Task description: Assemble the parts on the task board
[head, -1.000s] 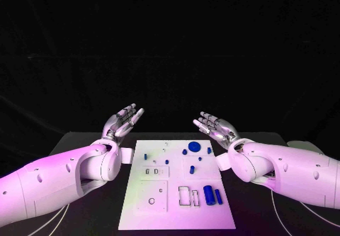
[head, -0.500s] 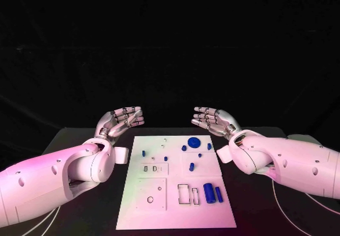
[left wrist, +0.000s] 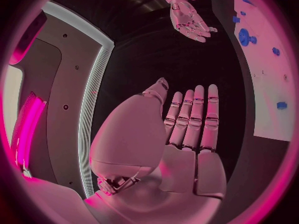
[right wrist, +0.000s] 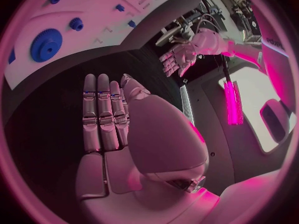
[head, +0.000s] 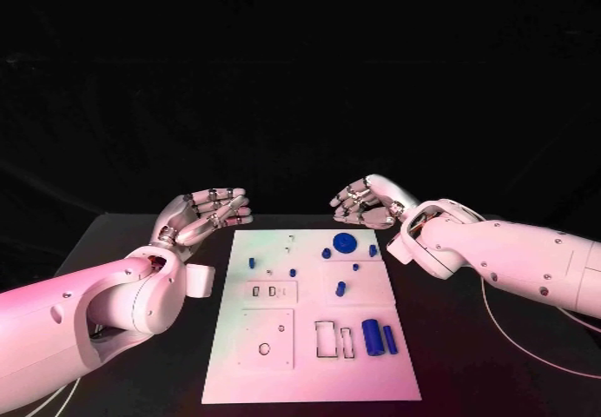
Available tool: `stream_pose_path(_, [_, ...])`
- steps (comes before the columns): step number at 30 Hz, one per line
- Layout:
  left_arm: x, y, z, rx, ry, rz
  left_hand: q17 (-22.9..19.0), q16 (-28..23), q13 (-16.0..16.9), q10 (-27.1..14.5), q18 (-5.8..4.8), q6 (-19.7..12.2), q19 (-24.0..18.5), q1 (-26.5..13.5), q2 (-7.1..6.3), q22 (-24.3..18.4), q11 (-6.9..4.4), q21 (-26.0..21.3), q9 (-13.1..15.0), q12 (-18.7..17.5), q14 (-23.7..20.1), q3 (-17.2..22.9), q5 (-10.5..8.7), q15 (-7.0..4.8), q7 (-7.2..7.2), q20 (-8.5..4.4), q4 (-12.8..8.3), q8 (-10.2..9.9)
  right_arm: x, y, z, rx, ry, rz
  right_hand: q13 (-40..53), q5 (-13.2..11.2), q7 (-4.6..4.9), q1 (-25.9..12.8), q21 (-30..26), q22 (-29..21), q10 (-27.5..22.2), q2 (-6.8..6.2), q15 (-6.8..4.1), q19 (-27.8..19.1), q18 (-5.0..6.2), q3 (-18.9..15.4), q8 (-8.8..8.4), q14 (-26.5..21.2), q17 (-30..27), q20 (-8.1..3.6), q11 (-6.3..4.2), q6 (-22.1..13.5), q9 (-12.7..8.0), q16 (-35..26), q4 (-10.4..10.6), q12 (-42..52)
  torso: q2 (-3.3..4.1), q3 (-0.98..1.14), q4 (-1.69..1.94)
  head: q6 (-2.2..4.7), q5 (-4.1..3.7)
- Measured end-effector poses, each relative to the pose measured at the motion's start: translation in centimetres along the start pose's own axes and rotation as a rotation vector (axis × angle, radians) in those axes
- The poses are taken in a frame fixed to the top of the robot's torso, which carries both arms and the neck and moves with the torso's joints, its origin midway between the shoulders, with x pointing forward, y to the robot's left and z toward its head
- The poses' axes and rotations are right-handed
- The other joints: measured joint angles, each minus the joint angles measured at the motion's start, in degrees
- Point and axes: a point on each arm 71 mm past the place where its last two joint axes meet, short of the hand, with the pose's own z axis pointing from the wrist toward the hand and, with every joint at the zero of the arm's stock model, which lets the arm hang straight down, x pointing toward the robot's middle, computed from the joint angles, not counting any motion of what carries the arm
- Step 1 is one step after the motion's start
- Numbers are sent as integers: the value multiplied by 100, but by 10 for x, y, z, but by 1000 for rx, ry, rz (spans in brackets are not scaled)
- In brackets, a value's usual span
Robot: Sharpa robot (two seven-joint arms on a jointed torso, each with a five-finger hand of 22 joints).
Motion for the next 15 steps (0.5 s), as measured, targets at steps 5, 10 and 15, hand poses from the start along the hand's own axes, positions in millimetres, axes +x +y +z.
stream_pose_path(5, [4, -8, -4, 5, 28, -10, 7, 0, 0, 0, 0, 0, 23, 0, 0, -6, 1, 0, 0, -21, 0, 16, 0, 0, 1, 19, 16, 0, 5, 9, 5, -22, 95, -223, 108, -366, -121, -295, 749, 383, 309, -321, -324, 969, 88, 159, 0, 1289, 668, -303, -192, 121, 53, 908, 279, 0, 99, -17, 42, 4, -68])
stream_pose_path(10, [7, -12, -5, 8, 43, -15, 8, 0, 0, -1, -1, -1, 41, 0, 0, -6, 1, 0, -1, -21, 0, 16, 0, 0, 1, 0, 16, 0, 10, 13, 7, -19, 152, -380, 263, -321, -156, -428, 2515, 2423, 185, -574, -399, 1749, -106, 433, -73, 1435, 2211, -432, -230, 112, 160, 2734, 539, 0, 168, -37, 80, 8, -121])
stream_pose_path(15, [10, -12, -4, 8, 54, -19, 12, 0, -1, -1, -1, -2, 41, 0, 0, -6, 1, 0, -1, -24, 0, 16, 0, 0, 2, 0, 16, 0, 15, 15, 9, -6, 200, -509, 306, -266, -110, -564, 4274, 4782, -190, -709, -355, 2230, -365, 721, -129, 1472, 4346, -376, -145, 6, 278, 4873, 512, 0, 228, -61, 107, 9, -163])
